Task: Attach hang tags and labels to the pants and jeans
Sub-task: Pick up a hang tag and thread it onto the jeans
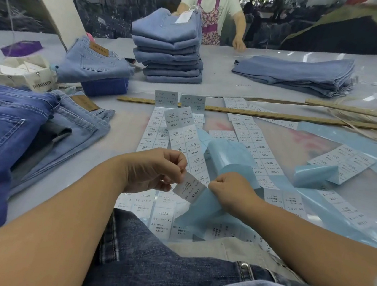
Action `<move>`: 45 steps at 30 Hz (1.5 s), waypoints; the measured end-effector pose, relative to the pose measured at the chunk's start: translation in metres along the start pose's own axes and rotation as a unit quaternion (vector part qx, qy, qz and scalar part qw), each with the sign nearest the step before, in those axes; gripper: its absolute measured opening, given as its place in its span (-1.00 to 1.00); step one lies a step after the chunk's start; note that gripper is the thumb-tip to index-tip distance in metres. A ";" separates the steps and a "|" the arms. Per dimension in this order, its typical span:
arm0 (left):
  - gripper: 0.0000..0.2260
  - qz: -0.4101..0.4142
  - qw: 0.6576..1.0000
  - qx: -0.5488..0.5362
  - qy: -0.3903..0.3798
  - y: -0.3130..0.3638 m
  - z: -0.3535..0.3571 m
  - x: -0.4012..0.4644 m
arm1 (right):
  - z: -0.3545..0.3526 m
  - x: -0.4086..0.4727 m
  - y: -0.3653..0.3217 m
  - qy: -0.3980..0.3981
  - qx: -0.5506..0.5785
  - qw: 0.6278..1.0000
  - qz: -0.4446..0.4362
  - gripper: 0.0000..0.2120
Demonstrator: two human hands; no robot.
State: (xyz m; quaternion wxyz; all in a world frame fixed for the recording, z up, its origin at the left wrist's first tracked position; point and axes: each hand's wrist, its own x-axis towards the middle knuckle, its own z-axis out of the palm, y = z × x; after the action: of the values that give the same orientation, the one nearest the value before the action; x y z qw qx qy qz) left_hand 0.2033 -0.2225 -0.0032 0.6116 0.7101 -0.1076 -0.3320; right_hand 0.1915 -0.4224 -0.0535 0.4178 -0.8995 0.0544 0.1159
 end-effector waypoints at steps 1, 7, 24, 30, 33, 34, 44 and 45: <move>-0.77 0.002 1.000 -0.006 -0.005 0.001 0.000 -0.001 | 0.000 0.000 0.000 0.001 -0.001 1.000 0.001 -0.60; -0.75 0.016 0.998 -0.053 -0.021 0.004 -0.002 -0.006 | -0.001 -0.003 0.000 -0.012 -0.009 1.000 0.014 -0.73; -0.79 0.075 0.980 -0.156 0.101 0.034 0.023 -0.018 | -0.070 -0.039 -0.035 0.010 0.073 0.985 -0.158 -0.70; -0.78 0.113 0.973 -0.198 0.042 0.077 0.072 -0.035 | -0.129 -0.093 -0.030 -0.040 0.181 0.969 -0.162 -0.80; -0.76 0.117 0.979 -0.168 -0.016 0.096 0.114 -0.043 | -0.157 -0.126 -0.024 0.023 0.199 0.964 -0.172 -0.89; -0.76 0.119 0.980 -0.155 -0.029 0.102 0.129 -0.046 | -0.165 -0.138 -0.022 0.042 0.206 0.963 -0.170 -0.90; -0.82 0.141 0.988 -0.031 0.062 0.149 0.267 -0.081 | -0.227 -0.254 0.011 0.181 0.274 0.926 -0.186 -0.77; -0.83 0.144 0.987 -0.019 0.074 0.150 0.276 -0.084 | -0.230 -0.265 0.014 0.185 0.274 0.924 -0.191 -0.78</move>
State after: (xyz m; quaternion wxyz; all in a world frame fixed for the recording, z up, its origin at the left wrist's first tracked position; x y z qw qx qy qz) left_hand 0.0109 -0.4299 0.1573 0.6724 0.6981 -0.1574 -0.1890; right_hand -0.0300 -0.6070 0.1464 0.6450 -0.7484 -0.0122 -0.1540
